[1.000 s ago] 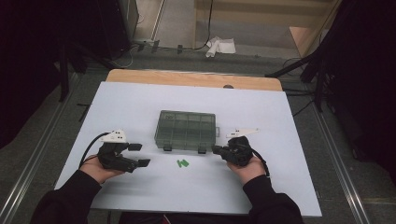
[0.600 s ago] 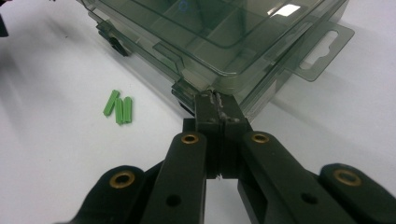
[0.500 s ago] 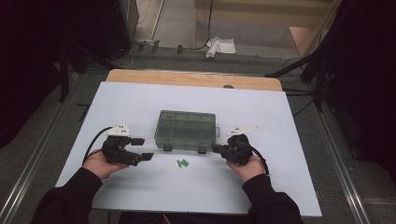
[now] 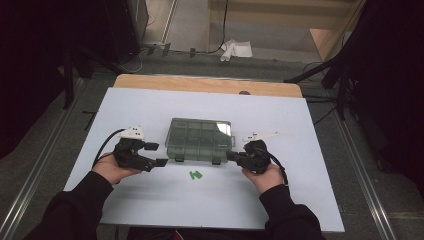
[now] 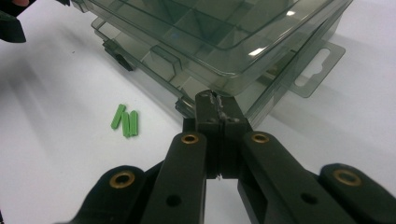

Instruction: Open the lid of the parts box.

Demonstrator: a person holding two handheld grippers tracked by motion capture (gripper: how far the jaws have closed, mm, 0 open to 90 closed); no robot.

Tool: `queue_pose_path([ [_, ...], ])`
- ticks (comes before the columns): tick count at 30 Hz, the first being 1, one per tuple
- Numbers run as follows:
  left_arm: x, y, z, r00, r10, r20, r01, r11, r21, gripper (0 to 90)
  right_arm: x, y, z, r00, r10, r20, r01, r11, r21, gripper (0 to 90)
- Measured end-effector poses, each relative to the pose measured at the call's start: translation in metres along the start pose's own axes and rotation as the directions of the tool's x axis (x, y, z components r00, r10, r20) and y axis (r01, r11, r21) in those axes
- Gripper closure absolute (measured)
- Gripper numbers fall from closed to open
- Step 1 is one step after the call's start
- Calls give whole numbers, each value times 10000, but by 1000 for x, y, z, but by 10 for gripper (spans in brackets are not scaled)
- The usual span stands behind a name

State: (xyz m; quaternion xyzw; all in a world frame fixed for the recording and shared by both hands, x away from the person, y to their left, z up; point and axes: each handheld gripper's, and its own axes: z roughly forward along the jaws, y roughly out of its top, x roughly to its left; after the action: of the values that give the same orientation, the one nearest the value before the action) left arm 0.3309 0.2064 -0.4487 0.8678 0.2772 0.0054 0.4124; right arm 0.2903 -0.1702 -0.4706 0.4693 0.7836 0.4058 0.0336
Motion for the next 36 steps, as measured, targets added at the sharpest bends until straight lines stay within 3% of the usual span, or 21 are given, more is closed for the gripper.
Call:
queue_pose_path([
  [4, 4, 3, 1, 10000, -3, -29, 3, 10000, -82, 244, 0, 3, 0, 10000, -11, -8, 11, 10000, -98, 900],
  [8, 7, 6, 3, 9990, -57, -443, 61, 9999, 80, 244, 0, 6, -2, 10000, -36, -16, 36, 9999, -166, 900],
  [12, 11, 11, 3, 9993, -136, -349, 132, 9999, -108, 244, 0, 10, -5, 9997, 170, -147, -174, 9995, -249, 900],
  [18, 16, 14, 5, 9992, -216, -341, 209, 9996, -210, 244, 1, 15, -8, 9999, 61, -100, -65, 9994, -338, 900],
  [20, 18, 19, 8, 9984, -98, -552, 96, 9999, -41, 245, 0, 18, -10, 9999, 78, -122, -83, 9992, -398, 900],
  [26, 20, 29, 10, 9990, 101, -438, -100, 9999, 20, 246, -1, 25, -12, 9999, -21, -98, 16, 9988, -496, 900],
  [36, 35, 33, 18, 9969, 83, -788, -103, 9996, -256, 298, -5, 35, -14, 9997, 57, -243, -77, 9966, -816, 900],
])
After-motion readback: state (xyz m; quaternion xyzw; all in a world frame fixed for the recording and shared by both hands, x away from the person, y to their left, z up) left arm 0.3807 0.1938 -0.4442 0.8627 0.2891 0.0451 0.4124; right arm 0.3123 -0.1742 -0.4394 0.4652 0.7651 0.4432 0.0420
